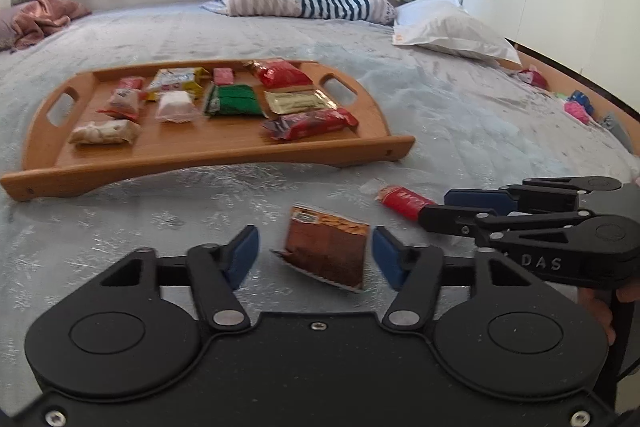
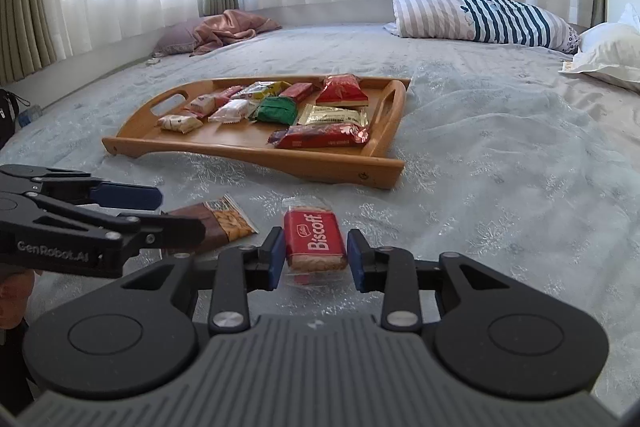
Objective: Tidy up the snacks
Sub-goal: 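Grasp the brown wafer pack with the left tool while the right tool grasps the red Biscoff pack, then carry the wafer pack and Biscoff pack onto the tray and open both tools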
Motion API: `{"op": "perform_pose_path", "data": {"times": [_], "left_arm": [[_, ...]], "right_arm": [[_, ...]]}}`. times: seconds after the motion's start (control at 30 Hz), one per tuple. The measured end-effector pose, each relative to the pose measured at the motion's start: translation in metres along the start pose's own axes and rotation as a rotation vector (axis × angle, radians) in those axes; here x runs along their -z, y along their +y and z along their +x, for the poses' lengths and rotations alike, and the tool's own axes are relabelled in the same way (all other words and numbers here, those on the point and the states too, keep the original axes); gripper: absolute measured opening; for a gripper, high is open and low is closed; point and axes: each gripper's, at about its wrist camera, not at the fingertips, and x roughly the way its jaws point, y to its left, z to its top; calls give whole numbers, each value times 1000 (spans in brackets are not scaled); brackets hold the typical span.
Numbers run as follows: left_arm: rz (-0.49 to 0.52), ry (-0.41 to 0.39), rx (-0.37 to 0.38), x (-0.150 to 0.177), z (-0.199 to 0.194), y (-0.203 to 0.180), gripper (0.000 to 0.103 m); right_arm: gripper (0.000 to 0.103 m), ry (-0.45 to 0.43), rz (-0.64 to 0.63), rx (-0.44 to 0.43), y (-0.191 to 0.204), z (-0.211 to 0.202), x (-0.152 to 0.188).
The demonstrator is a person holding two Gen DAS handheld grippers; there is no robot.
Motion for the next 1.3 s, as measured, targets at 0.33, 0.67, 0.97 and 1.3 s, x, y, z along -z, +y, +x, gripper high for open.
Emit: {"op": "perform_pose_path", "data": {"times": [0.33,0.67,0.97,1.3], "left_arm": [[45,20,-12,3,16,-7,50],[59,-31,-83,6,-1,-12,41],[5,-113,-129,-15,-24,7,41],[-83,-140,-169,-44,-15,49,41]], "right_arm": [[58,27,-11,12,6,22,-1],[37,-31,-57,45,23,6,3],[37,-81,-11,43,26,-2,-15],[37,-99,100,-5,34,27,-46]]}}
